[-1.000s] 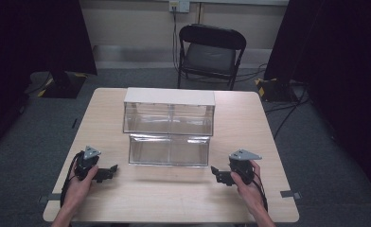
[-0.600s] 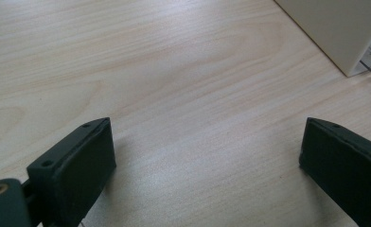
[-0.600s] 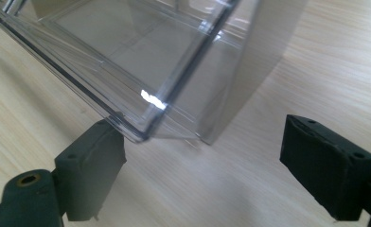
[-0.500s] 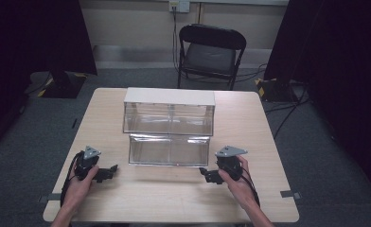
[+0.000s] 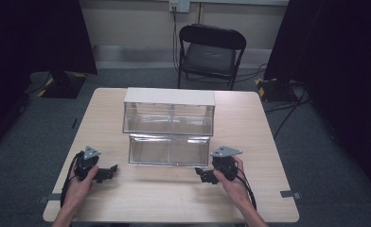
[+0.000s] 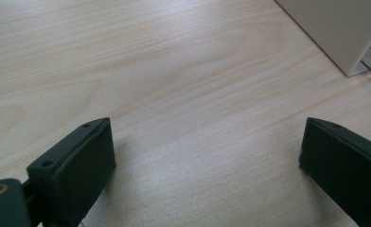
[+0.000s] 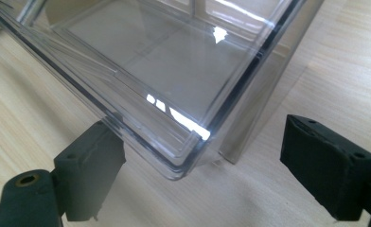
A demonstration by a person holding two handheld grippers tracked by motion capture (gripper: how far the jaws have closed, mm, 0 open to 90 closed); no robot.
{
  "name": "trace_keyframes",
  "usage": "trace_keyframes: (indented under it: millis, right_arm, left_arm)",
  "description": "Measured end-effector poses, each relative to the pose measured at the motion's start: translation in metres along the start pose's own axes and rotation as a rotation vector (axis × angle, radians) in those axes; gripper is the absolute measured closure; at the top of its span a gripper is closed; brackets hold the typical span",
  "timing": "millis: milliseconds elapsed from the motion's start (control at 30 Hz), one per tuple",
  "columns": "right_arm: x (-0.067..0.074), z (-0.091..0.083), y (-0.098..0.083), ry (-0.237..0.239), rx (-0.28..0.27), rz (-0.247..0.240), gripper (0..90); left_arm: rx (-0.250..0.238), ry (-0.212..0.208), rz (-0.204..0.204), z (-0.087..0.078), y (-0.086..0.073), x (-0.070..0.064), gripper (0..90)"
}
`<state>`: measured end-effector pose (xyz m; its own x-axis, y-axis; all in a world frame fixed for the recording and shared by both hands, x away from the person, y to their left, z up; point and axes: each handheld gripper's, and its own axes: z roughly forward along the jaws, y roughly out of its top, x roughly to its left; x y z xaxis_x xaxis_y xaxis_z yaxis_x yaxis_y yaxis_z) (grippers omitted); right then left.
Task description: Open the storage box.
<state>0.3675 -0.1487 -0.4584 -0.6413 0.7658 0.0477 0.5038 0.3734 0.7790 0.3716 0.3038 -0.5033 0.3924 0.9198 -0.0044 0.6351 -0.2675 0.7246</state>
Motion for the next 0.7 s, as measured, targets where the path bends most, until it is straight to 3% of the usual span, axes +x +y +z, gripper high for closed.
trace_keyframes:
  millis: [300, 700]
  right_arm:
    - [-0.0024, -0.0020, -0.0085, -0.017, -0.035, 0.023, 13.9]
    - [0.0006, -0.0010, -0.0079, 0.007, -0.059, 0.032, 13.7]
  left_arm:
    - [0.001, -0.002, 0.000, 0.0000, 0.0000, 0.0001, 3.7]
    - [0.001, -0.001, 0.000, 0.0000, 0.0000, 0.0001, 3.7]
